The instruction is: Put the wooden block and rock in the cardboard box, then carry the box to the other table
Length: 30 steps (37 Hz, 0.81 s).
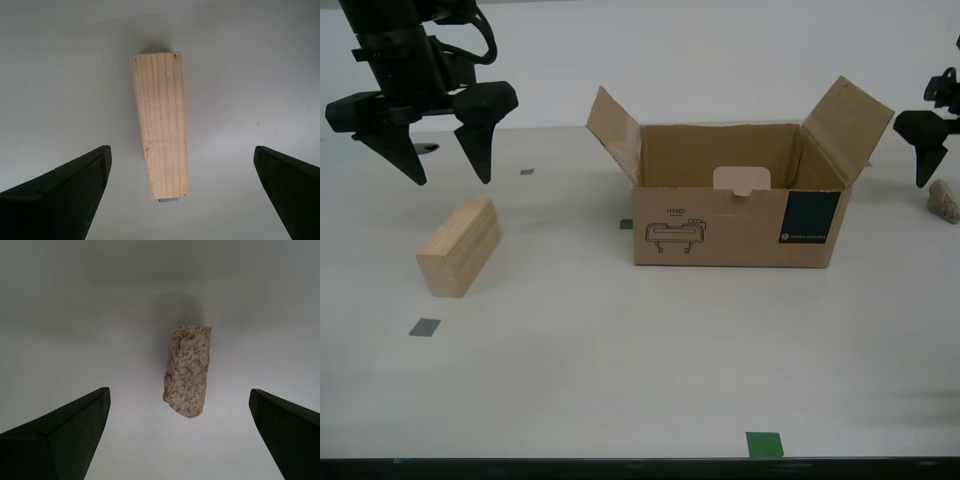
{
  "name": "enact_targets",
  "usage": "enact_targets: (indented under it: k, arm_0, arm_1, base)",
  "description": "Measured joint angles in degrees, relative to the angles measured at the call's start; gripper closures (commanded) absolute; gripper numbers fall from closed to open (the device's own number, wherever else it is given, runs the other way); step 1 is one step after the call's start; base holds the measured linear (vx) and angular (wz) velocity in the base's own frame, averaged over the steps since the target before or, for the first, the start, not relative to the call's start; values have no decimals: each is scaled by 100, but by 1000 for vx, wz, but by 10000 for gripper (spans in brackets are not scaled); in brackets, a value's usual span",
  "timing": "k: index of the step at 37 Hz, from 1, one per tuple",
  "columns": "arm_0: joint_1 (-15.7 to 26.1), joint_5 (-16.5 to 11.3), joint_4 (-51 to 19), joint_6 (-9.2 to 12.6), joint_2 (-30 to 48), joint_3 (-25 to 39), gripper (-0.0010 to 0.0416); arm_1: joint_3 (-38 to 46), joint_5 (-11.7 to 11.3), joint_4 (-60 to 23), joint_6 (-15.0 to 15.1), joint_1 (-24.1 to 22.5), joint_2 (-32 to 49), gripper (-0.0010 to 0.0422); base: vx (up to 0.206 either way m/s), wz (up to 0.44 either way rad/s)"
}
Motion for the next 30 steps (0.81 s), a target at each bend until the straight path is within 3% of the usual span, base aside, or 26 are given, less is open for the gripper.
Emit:
enact_targets:
  k: [30]
  arm_0:
    - [-2, 162, 511, -120, 487, 90, 19]
  arm_1:
    - [-273, 0, 44, 13, 0, 0, 23]
  base:
    - [0, 0]
